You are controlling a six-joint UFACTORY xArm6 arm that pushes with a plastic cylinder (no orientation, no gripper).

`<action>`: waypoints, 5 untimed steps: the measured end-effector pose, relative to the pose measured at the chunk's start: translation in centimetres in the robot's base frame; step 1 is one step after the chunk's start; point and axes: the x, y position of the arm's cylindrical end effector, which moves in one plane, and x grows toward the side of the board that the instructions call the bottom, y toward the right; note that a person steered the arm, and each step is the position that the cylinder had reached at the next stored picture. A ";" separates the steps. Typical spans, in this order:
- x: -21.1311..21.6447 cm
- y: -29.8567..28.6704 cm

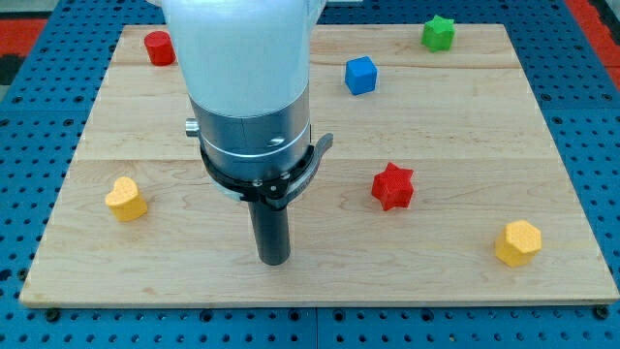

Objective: Separate the yellow blocks

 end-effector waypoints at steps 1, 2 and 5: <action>-0.3 2.1; 0.1 13.1; 4.6 29.2</action>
